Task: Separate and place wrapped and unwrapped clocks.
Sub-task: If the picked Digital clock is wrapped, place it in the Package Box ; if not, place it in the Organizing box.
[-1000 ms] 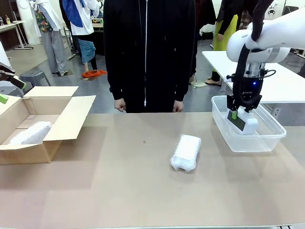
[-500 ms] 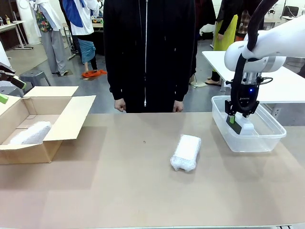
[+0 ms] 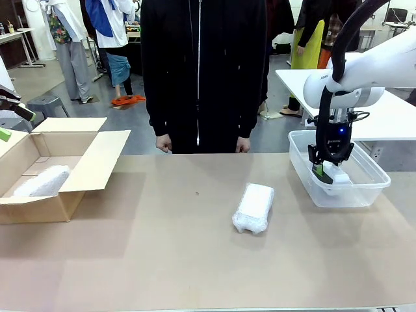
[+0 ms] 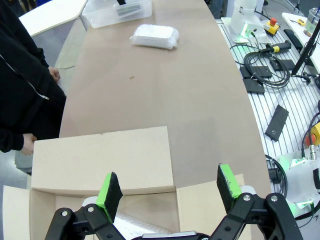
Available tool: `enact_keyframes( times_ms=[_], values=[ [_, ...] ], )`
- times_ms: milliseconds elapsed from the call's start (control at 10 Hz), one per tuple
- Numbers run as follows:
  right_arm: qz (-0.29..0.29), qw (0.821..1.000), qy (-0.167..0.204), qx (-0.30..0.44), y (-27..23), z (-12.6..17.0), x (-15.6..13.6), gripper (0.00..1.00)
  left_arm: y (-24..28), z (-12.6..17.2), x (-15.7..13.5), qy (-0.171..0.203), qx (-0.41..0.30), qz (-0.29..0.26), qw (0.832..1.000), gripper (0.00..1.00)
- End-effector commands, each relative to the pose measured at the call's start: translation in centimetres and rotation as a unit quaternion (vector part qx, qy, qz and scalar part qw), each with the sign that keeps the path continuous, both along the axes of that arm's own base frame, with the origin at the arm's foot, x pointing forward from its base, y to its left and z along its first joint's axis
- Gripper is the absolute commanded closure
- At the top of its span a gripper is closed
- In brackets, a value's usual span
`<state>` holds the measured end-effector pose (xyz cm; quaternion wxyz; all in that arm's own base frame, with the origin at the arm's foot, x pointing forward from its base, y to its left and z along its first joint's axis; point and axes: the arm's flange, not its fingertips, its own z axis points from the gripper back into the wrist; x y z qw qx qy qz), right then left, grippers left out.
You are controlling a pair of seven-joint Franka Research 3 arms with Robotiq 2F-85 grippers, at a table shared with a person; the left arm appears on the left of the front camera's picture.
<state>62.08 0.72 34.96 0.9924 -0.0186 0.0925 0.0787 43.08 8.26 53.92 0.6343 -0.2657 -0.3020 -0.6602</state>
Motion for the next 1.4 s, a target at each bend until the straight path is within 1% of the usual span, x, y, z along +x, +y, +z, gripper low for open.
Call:
enact_keyframes(
  times_ms=[0, 100, 200, 300, 400, 600, 1000, 1300],
  values=[
    [0.011, 1.000, 0.002, -0.010, -0.2, 0.3, 0.6, 0.41, 0.1, 0.0, -0.1, -0.006, -0.004, -0.008, 1.000, 0.00],
    [0.016, 1.000, 0.000, -0.006, -0.3, 0.6, 0.5, 0.29, 0.1, 0.0, -0.1, -0.006, -0.004, -0.008, 1.000, 0.00],
    [0.017, 1.000, 0.000, -0.007, -0.2, 0.7, 0.5, 0.21, 0.1, 0.0, -0.1, -0.006, -0.004, -0.008, 1.000, 0.00],
    [0.019, 1.000, -0.004, -0.010, -0.2, 0.9, 0.5, 0.09, 0.1, 0.0, -0.1, -0.006, -0.004, -0.008, 1.000, 0.00],
    [0.020, 1.000, -0.009, -0.010, -0.1, 1.3, 0.4, 0.01, 0.1, 0.0, -0.1, -0.006, -0.004, -0.008, 1.000, 0.00],
    [0.019, 0.999, -0.025, -0.014, 0.0, 2.6, 0.1, 0.00, 0.1, 0.0, -0.1, -0.006, -0.004, -0.008, 1.000, 0.00],
    [0.010, 0.997, -0.064, -0.038, -0.2, 7.1, -1.6, 0.00, 0.1, 0.0, -0.1, -0.006, -0.004, -0.008, 1.000, 0.00],
    [0.010, 0.995, -0.085, -0.053, 0.4, 9.0, -2.5, 0.00, 0.1, 0.0, -0.1, -0.006, -0.004, -0.008, 1.000, 0.00]
  ],
)
